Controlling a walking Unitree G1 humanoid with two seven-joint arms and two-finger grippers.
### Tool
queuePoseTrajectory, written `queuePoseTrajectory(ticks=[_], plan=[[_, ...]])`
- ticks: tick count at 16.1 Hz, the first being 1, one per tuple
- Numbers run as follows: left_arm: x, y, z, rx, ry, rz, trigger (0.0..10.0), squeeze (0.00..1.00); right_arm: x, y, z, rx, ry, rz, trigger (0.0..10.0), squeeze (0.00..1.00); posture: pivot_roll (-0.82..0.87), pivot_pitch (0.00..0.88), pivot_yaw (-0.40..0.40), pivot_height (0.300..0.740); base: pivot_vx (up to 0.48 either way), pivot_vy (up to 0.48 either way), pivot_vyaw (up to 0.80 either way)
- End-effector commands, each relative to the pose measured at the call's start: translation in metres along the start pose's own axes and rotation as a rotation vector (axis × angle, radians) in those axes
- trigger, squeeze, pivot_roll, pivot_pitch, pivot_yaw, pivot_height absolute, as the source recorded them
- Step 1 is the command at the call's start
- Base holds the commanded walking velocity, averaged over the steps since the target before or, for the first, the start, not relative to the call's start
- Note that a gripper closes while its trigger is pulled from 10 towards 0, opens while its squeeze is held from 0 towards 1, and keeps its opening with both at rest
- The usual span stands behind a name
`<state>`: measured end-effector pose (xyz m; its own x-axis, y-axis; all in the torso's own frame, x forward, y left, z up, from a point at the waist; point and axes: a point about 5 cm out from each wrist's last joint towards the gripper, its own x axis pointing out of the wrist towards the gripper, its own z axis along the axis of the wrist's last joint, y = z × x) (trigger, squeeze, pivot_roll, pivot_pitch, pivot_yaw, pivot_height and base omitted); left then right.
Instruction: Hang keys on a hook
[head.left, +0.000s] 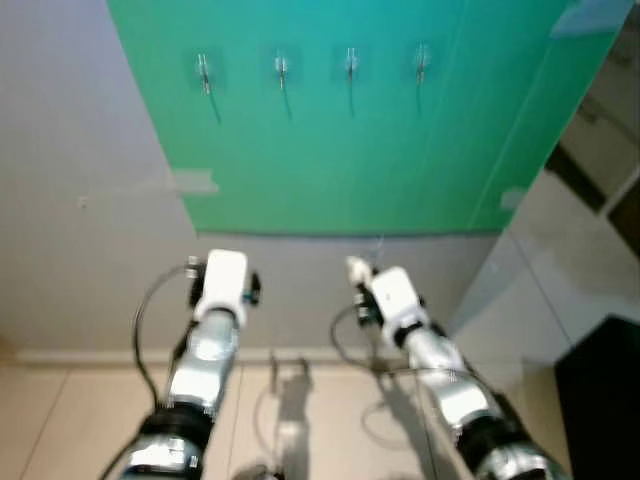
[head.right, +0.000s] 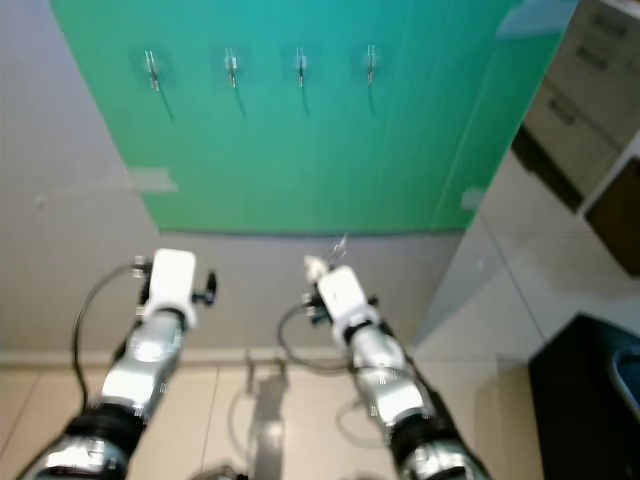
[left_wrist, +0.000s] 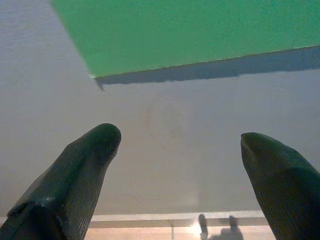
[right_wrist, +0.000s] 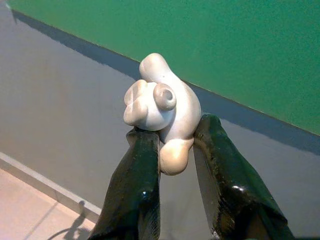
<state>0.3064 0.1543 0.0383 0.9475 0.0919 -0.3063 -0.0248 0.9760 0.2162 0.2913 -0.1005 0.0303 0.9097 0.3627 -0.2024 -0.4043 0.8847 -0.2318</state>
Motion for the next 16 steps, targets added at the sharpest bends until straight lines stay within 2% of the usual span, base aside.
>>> queuePoseTrajectory(ticks=[1,5,11,14,16], plan=[[0.001,0.002,0.004,0.016,-0.016,0.007,10.0,0.0,0.001,-0.001,0.002,0.005,-0.008,-0.005,0.0,0.0,-0.11,0.0,0.017,0.723,0.0,0.0,0.0],[0.001,0.001,0.006,0.016,-0.03,0.008,10.0,0.0,0.002,0.0,0.003,0.005,-0.008,-0.001,0.0,0.0,-0.11,0.0,0.015,0.723,0.0,0.0,0.0],[0.0,0.001,0.005,0.027,-0.031,-0.001,10.0,0.0,0.002,0.003,0.002,0.025,0.005,0.017,0.0,0.0,-0.11,0.0,0.014,0.723,0.432,0.0,0.0],[0.0,0.0,0.006,0.039,-0.038,-0.005,10.0,0.0,0.006,-0.006,0.017,-0.018,-0.052,-0.015,0.0,0.0,-0.11,0.0,0.015,0.723,0.0,0.0,0.0],[0.0,-0.001,0.008,0.043,-0.048,-0.009,10.0,0.0,0.013,-0.016,0.039,-0.032,-0.124,-0.032,0.0,0.0,-0.11,0.0,0.017,0.723,0.0,0.0,0.0]])
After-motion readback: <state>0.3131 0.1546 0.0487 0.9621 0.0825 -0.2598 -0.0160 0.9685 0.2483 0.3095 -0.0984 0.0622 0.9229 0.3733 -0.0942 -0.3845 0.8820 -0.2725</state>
